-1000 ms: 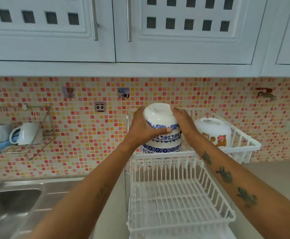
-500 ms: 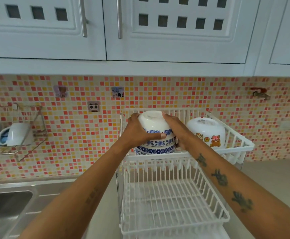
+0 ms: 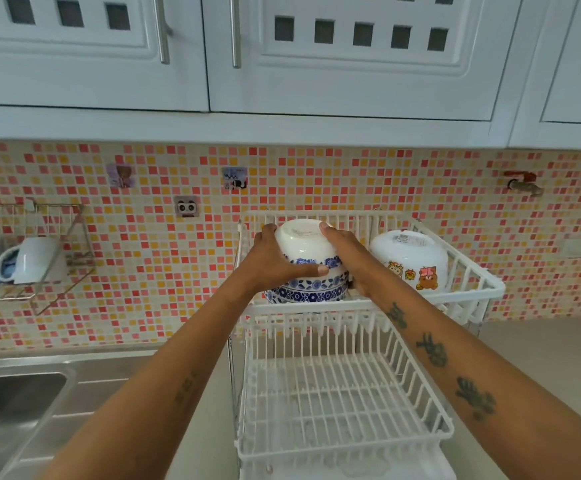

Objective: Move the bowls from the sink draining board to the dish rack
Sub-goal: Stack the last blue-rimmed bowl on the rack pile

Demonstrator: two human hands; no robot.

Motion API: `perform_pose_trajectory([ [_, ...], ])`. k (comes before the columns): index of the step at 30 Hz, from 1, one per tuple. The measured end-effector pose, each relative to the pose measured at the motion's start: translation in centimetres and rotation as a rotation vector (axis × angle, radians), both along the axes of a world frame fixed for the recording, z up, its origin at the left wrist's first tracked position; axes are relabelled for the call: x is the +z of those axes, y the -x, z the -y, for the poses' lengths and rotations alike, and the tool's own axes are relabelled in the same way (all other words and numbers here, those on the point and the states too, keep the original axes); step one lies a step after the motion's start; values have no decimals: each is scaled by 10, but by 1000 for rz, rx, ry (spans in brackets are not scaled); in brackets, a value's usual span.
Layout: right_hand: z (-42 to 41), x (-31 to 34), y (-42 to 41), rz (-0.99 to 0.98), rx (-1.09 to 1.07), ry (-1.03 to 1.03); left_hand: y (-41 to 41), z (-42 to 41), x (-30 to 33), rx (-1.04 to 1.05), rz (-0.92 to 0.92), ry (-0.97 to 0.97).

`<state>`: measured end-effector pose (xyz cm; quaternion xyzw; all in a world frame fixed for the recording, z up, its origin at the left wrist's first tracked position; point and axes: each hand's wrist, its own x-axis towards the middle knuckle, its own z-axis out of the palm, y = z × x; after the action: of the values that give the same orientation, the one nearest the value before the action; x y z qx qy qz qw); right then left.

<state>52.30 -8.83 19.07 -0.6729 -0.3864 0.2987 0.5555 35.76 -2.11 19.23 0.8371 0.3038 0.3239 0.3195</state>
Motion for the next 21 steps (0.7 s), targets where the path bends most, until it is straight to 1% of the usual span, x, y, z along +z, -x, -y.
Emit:
perform_pose_trajectory([
  [7, 15, 9, 17, 113, -59, 11, 5, 6, 4, 11, -26, 18],
  [15, 15, 10, 18, 132, -78, 20, 6, 11, 6, -4, -41, 43],
  [18, 17, 11, 21, 167, -123, 33, 9, 17, 9, -3, -77, 46],
  [21, 23, 17, 32, 213, -215, 19, 14, 22, 15, -13, -129, 60],
])
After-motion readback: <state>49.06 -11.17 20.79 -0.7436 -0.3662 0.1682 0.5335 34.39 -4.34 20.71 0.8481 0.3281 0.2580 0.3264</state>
